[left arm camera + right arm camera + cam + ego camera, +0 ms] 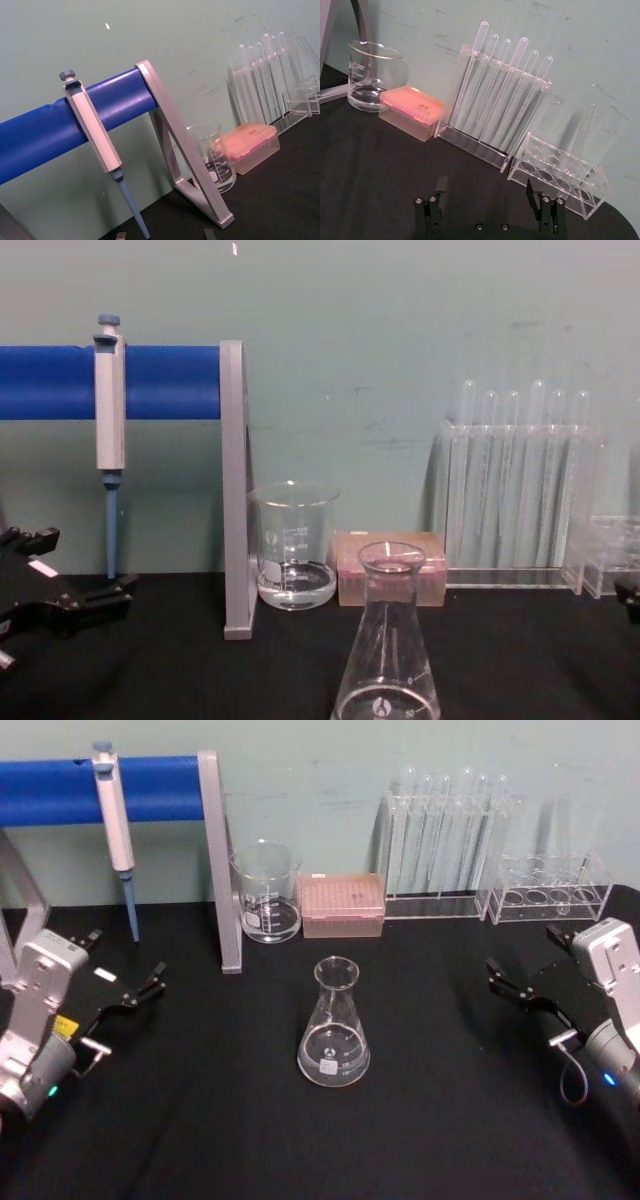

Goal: Grasp the erlenmeyer flask with one hand, shake it three times, then place it back.

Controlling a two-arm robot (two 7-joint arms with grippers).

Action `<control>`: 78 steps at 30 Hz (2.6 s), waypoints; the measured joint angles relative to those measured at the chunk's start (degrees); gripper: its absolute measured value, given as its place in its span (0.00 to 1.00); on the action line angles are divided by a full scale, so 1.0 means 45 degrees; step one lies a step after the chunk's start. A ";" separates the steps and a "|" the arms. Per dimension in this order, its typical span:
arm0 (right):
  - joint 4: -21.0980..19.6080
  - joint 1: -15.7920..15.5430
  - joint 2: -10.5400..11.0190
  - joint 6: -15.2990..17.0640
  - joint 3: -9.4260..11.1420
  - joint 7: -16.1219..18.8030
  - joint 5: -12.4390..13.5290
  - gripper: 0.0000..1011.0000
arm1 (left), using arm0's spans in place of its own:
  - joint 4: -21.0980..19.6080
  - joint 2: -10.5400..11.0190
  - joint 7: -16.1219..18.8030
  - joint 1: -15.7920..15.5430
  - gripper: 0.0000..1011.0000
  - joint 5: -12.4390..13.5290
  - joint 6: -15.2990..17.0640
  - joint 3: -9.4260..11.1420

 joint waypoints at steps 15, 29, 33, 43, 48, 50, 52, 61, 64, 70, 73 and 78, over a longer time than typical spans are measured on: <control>0.0000 0.0000 0.0001 0.0000 0.0000 0.0000 0.0000 0.99 | 0.0000 0.0000 -0.0001 0.0000 0.99 0.0000 0.0000 0.0000; 0.0000 0.0000 0.0000 0.0000 0.0000 0.0000 0.0000 0.99 | 0.0000 0.0000 0.0000 0.0000 0.99 -0.0001 0.0000 0.0000; 0.0000 0.0000 0.0000 -0.0001 0.0000 0.0000 0.0000 0.99 | 0.0000 0.0000 0.0000 0.0000 0.99 -0.0001 0.0000 0.0000; 0.0000 0.0000 0.0000 -0.0001 0.0001 0.0000 0.0000 0.99 | -0.0001 0.0000 0.0001 0.0001 0.99 0.0000 0.0000 0.0000; -0.0040 -0.0105 -0.0010 -0.0002 0.0162 0.0213 -0.0011 0.99 | 0.0000 0.0000 0.0000 0.0000 0.99 -0.0001 0.0000 0.0000; -0.0083 -0.0178 -0.0017 -0.0011 0.0261 0.0338 -0.0006 0.99 | 0.0000 -0.0001 0.0000 0.0000 0.99 -0.0001 0.0000 0.0001; -0.0117 -0.0228 -0.0021 -0.0025 0.0329 0.0408 0.0004 0.99 | -0.0001 0.0000 0.0000 -0.0001 0.99 0.0000 0.0000 0.0001; -0.0589 -0.0825 0.0113 -0.0142 0.0868 0.0922 0.0393 0.99 | -0.0001 0.0000 0.0000 0.0000 0.99 0.0000 0.0000 0.0000; -0.0856 -0.1144 0.0197 -0.0145 0.1075 0.1144 0.0647 0.99 | -0.0001 -0.0001 -0.0001 0.0000 0.99 0.0000 0.0000 0.0000; -0.1376 -0.1778 0.0372 -0.0141 0.1441 0.1802 0.1248 0.99 | 0.0000 -0.0001 0.0000 0.0000 0.99 0.0000 0.0000 0.0001; -0.1578 -0.2048 0.0438 -0.0141 0.1594 0.2256 0.1636 0.99 | 0.0000 0.0000 0.0000 0.0000 0.99 0.0000 0.0000 0.0001; -0.1765 -0.2360 0.0454 -0.0202 0.1787 0.3129 0.2253 0.99 | 0.0000 -0.0001 0.0000 0.0000 0.99 -0.0001 0.0000 0.0000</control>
